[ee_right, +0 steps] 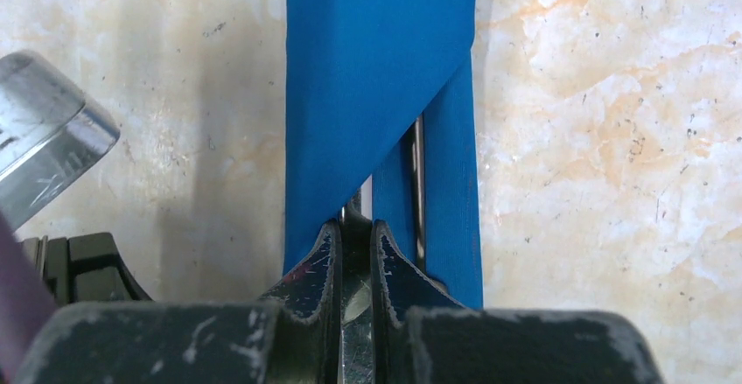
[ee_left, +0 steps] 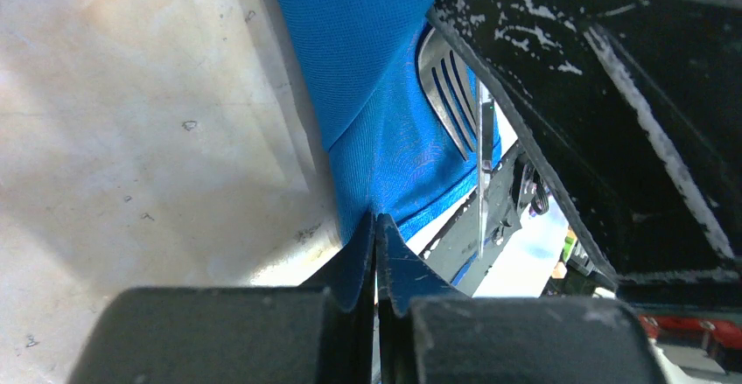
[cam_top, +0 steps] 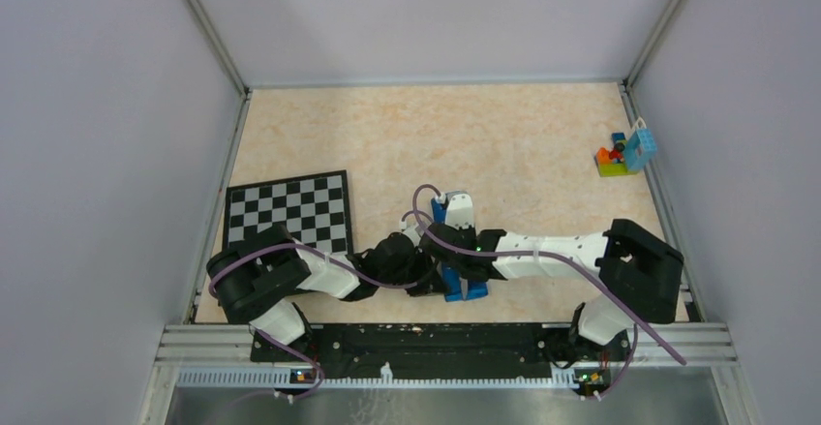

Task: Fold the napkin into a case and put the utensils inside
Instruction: Insert the knife into the folded napkin.

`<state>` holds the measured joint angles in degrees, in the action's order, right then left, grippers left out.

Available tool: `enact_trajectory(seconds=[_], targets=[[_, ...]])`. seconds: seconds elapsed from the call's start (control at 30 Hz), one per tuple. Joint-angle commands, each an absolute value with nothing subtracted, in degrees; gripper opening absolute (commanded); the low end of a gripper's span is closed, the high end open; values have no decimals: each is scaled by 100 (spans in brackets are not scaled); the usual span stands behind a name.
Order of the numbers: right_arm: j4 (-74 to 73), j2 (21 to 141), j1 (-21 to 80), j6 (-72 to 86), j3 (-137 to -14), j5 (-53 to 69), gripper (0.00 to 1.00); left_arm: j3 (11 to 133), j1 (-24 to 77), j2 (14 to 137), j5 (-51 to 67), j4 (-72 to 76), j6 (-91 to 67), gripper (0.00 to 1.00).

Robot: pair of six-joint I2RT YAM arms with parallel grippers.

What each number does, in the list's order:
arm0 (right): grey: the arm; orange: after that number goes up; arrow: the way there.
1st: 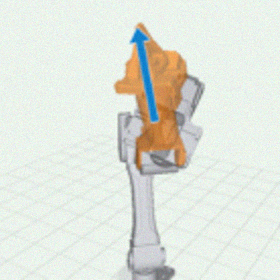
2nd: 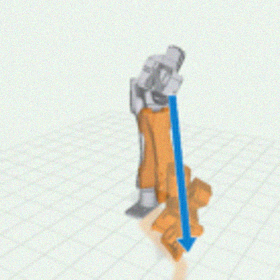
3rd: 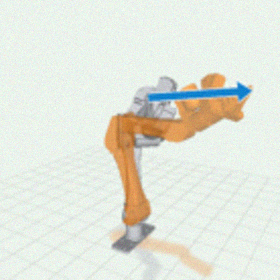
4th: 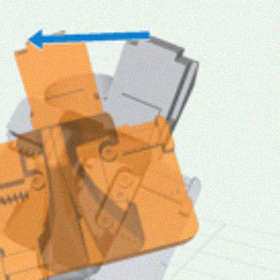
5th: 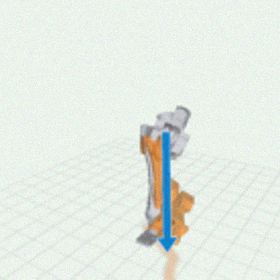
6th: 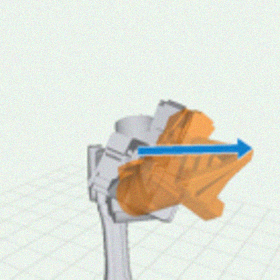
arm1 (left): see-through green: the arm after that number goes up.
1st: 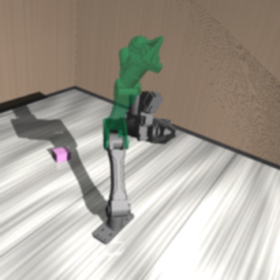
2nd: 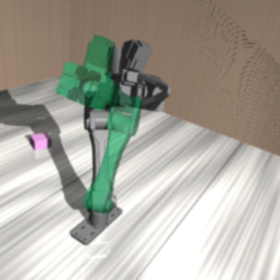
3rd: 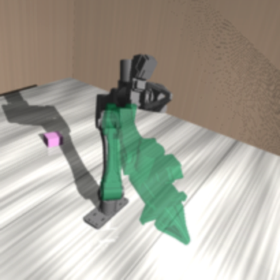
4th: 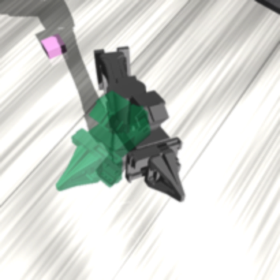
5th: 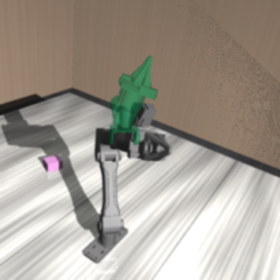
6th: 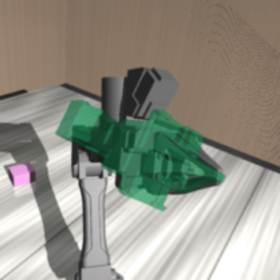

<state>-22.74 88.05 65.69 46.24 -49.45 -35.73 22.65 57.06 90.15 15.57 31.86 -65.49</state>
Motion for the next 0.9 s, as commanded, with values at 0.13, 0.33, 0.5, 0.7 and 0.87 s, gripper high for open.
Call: enact_trajectory(seconds=[0.13,0.33,0.5,0.7,0.87], targets=[[-1443,9032,6448,4601,-4870,-3843,0,2179,5723,9079,1546,3098,-6468,0],[-1180,9138,6401,4555,-4826,-3914,0,2180,5726,8972,1462,2976,-6436,0],[-1017,9220,6323,4517,-4778,-3950,0,2215,5723,8999,1485,2979,-6434,0],[-841,9368,6241,4476,-4789,-3962,0,2232,5730,9011,1488,2984,-6425,0],[-727,9405,6221,4509,-4772,-3965,0,2199,5729,9014,1470,2988,-6440,0]])
